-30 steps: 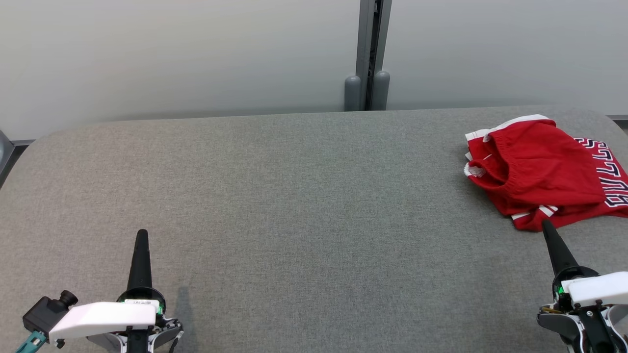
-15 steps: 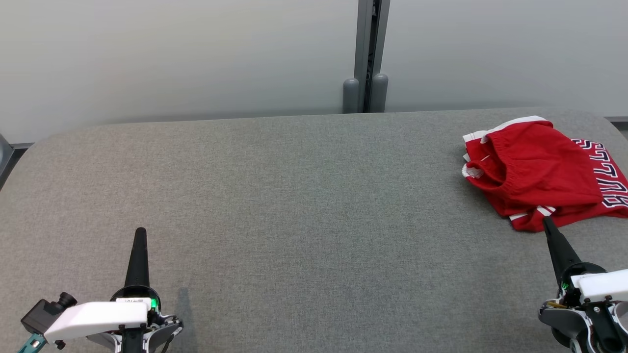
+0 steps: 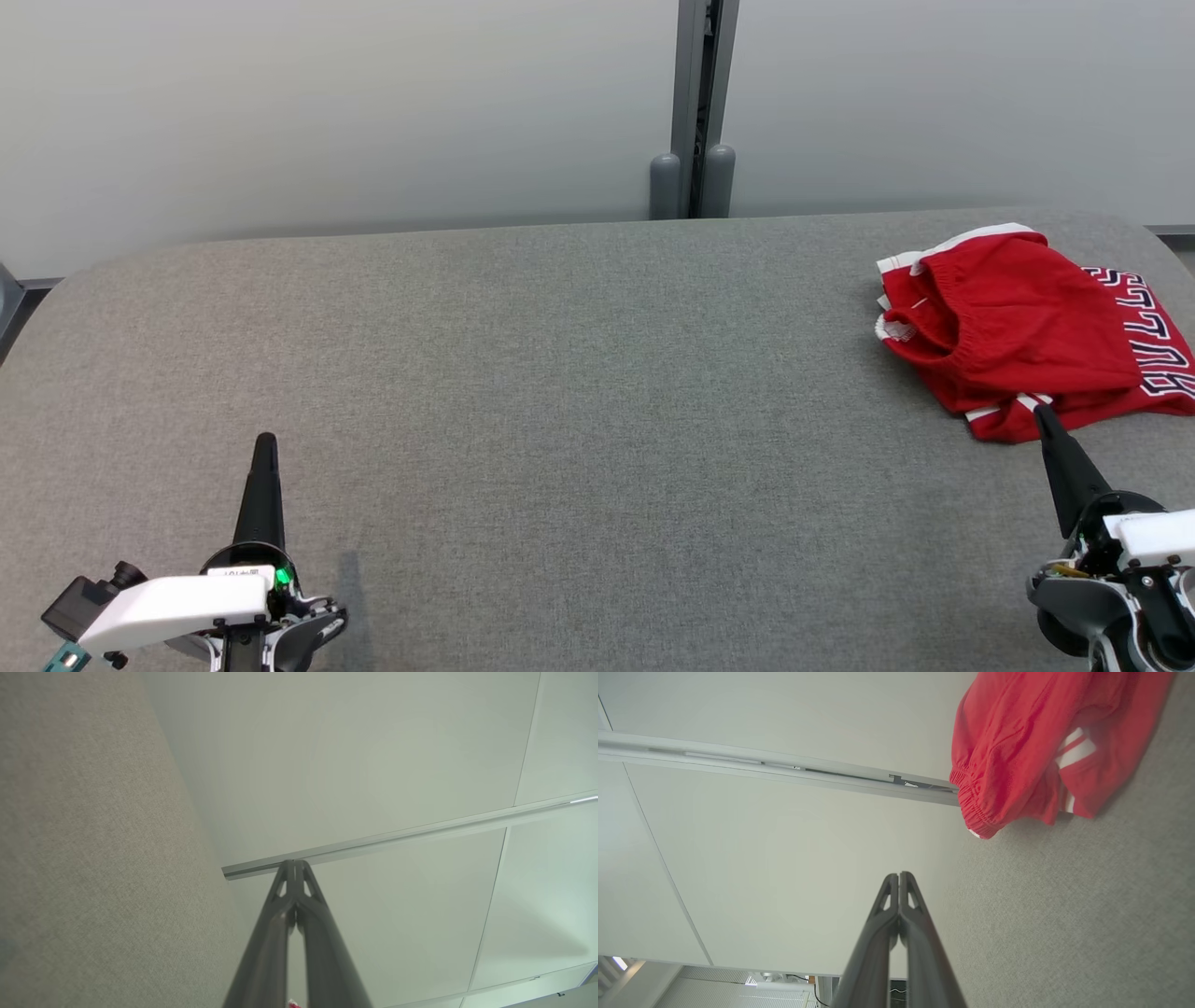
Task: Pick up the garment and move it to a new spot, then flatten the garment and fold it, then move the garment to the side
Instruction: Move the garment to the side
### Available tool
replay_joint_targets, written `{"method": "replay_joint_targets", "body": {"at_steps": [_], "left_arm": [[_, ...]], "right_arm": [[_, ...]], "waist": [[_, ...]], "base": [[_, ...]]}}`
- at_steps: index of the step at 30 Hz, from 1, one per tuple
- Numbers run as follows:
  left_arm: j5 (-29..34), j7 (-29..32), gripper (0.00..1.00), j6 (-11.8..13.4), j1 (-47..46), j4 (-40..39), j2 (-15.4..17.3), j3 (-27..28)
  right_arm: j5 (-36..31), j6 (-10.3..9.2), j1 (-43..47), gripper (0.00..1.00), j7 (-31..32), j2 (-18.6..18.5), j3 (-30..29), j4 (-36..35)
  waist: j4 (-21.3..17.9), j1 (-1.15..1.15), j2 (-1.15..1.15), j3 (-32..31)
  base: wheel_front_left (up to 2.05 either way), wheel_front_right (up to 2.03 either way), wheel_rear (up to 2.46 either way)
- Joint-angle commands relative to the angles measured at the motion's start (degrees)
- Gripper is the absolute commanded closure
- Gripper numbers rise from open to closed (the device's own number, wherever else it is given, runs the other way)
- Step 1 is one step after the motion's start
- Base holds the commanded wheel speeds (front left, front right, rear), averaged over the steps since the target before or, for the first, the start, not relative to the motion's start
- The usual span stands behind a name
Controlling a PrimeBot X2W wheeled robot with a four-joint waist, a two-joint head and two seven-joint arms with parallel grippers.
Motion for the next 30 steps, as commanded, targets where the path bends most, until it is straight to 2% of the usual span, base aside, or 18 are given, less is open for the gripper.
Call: {"method": "replay_joint_targets", "body": {"at_steps": [1, 19, 30], "left_arm": [[-1.1, 0.1, 1.00, -0.3, 0.3, -0.5, 0.3, 0.0], [-7.9, 1.1, 1.00, -0.4, 0.5, -1.2, 0.4, -0.1], [-7.7, 1.1, 1.00, -0.4, 0.5, -1.2, 0.4, -0.1]], "right_arm": [[1.3, 0.12, -0.7, 1.00, 0.6, -0.2, -0.4, 0.1], [7.5, 0.13, -1.6, 1.00, 3.5, 0.2, -2.0, 1.4], [7.1, 0.13, -1.7, 1.00, 3.5, 0.3, -2.1, 1.4]], "waist": [[0.0, 0.00, 0.00, 0.0], [-0.3, 0.00, 0.00, -0.5], [-0.3, 0.00, 0.00, -0.5]], "base": [[0.00, 0.00, 0.00], [0.00, 0.00, 0.00], [0.00, 0.00, 0.00]]}}
